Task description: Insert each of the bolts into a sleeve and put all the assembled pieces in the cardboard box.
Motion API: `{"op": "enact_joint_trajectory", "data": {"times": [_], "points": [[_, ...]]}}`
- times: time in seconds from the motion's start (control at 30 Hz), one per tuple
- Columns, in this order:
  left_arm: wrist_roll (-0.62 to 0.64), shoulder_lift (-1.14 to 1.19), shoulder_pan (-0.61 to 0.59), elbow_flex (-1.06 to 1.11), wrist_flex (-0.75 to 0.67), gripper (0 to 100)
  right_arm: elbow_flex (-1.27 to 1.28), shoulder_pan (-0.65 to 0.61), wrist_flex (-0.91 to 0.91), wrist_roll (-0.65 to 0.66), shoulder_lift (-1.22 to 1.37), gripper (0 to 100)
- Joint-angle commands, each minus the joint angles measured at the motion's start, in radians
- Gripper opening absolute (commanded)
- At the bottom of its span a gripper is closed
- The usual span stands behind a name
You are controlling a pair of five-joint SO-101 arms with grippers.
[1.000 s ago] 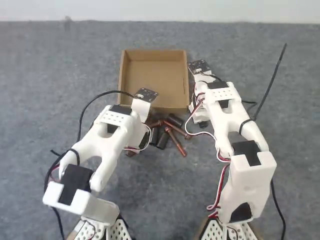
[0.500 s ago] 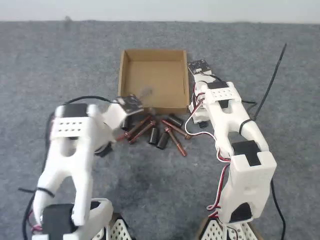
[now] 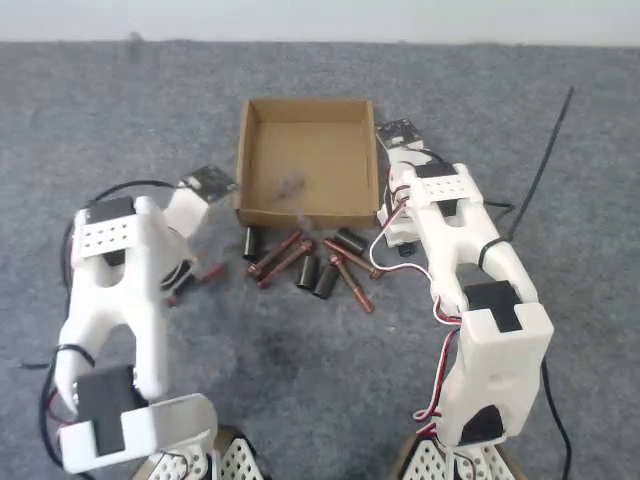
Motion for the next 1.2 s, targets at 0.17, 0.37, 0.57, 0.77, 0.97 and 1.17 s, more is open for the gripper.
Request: {"op": "enact_joint_trajectory", "data": {"times": [0.17, 0.37, 0.57, 0.77, 0.97, 1.17], "points": [[0.224, -0.006, -0.018, -0.154, 0.044, 10, -0.055, 0.019, -0.015, -0.006, -0.01, 0.7], [0.422, -0.006, 0.003, -0.196, 0.153, 1, -0.055, 0.019, -0.015, -0.005, -0.01, 0.7], [0.43, -0.123, 0.009, -0.016, 0.061, 1, -0.055, 0.019, -0.015, -0.005, -0.01, 0.7], [0.485, -0.425, 0.091, 0.278, -0.051, 1, -0.057, 0.019, -0.015, -0.005, -0.008, 0.7], [0.634, -0.425, 0.118, 0.381, -0.052, 1, -0.057, 0.019, -0.015, -0.005, -0.008, 0.7], [0.647, -0.244, 0.109, 0.39, -0.109, 1, -0.055, 0.019, -0.015, -0.005, -0.008, 0.7]]}}
